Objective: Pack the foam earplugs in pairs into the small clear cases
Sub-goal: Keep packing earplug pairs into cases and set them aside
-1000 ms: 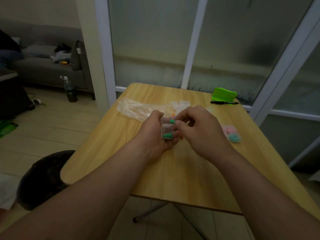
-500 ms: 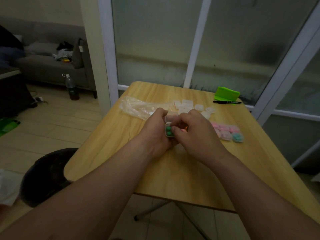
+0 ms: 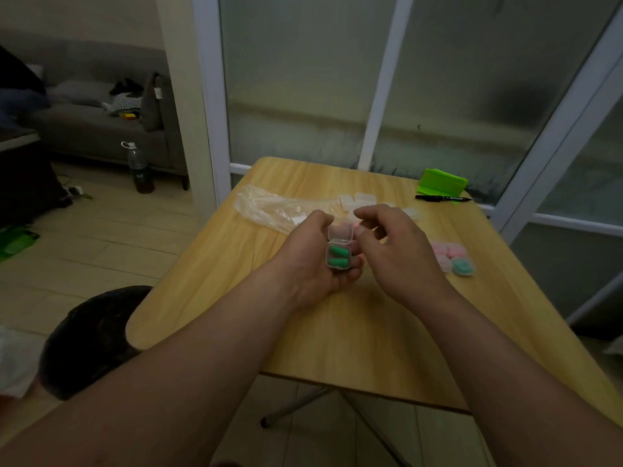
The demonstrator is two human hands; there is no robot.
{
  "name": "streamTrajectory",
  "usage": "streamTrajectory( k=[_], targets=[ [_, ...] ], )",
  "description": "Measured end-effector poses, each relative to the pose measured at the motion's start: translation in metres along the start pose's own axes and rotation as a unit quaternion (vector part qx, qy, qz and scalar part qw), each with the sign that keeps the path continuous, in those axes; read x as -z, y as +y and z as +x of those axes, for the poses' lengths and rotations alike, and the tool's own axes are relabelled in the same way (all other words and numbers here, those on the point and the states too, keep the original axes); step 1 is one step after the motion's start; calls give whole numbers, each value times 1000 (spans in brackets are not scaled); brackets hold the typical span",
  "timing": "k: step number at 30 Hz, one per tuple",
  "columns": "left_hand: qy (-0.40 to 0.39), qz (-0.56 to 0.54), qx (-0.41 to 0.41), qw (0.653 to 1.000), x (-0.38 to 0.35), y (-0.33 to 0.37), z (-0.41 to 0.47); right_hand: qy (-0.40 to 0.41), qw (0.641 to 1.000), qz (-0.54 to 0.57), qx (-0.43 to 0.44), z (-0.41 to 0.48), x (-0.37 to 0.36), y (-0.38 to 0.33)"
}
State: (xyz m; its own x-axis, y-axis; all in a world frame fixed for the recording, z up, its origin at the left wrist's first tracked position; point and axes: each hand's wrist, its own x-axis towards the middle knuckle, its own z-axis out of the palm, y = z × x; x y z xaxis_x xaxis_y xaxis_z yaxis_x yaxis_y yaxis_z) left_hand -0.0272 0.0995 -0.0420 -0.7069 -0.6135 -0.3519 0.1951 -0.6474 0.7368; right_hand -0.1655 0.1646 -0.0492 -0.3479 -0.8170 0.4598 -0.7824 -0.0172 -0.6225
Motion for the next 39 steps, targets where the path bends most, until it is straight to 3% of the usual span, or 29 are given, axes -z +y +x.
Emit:
streamTrajectory(
  k=[7, 11, 23, 39],
  targets=[
    [6, -39, 1, 999, 5, 2, 4, -35, 997, 11, 62, -9, 2, -10],
    [1, -44, -17, 999, 7, 6, 6, -91, 988, -62, 110, -18, -2, -12],
    [-57, 51, -49, 996, -3, -8, 1, -74, 997, 14, 34, -19, 16, 9],
    [-89, 93, -62, 990, -56, -47, 12, -46, 994, -95, 13, -40, 68, 38]
  ],
)
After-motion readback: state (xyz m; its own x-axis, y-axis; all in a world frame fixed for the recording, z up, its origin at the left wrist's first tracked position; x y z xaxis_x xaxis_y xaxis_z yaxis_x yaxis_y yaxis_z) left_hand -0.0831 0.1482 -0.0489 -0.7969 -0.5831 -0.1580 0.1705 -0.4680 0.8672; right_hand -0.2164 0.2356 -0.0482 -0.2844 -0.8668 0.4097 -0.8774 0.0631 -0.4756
